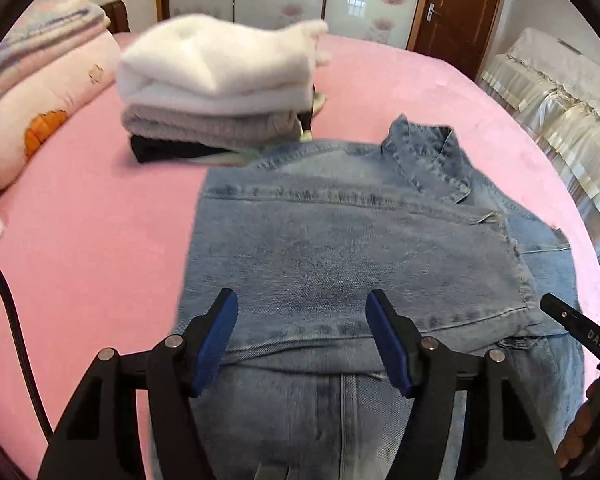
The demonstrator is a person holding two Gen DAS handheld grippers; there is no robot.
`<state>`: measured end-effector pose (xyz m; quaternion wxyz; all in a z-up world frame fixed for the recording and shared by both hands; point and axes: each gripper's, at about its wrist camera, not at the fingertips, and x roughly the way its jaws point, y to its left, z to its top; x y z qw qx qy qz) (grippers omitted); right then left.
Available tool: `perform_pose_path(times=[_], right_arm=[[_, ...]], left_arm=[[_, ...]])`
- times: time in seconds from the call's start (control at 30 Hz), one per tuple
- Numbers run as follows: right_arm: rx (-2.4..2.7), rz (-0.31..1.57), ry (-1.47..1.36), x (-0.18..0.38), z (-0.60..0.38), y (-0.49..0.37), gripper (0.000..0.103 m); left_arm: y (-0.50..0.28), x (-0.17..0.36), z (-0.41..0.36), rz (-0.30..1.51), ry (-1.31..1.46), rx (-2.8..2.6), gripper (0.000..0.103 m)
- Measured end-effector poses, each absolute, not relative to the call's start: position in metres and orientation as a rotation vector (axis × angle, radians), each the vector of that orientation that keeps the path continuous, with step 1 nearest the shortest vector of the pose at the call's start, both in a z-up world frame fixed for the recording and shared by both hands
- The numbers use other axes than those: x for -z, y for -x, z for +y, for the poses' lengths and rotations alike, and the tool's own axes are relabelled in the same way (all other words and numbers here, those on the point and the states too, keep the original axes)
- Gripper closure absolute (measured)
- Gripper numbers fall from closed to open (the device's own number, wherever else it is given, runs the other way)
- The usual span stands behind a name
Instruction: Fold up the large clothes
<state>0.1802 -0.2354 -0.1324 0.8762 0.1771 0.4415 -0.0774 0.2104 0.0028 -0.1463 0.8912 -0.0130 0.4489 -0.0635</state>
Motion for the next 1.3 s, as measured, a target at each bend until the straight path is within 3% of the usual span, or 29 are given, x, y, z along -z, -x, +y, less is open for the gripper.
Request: perform_pose_path(times=[0.4,0.73,0.9,1.03,1.3], right_arm=[[0.097,0.713,-0.296,0.02,-0.213,-0.075,0.081],[0.049,0.599,-0.257,-0.025,-0.201,0.011,0.081],[0.039,0.578,-0.24,-0.03,-0.197,0.04,0.081],[0.05,0.548,-0.231,-0.032,-0.195,0.068,0.061],[0.044,0.559,-0.203,-0.021,-0.194,0.098,0.06]], left_arm=[[-0.107,0.051,0.029,0.819,0.066,0.148,0.04],[-0.009,-0.005,0.046,0.689,0.089,0.192,0.04],[0.028,-0.015,0.052,0.651,0.112,0.213,0.04],[0.049,-0.017,0.054,0.632,0.107,0.216,0.04],[0.067,0.015,0.064,0.714,0.108,0.209,0.04]])
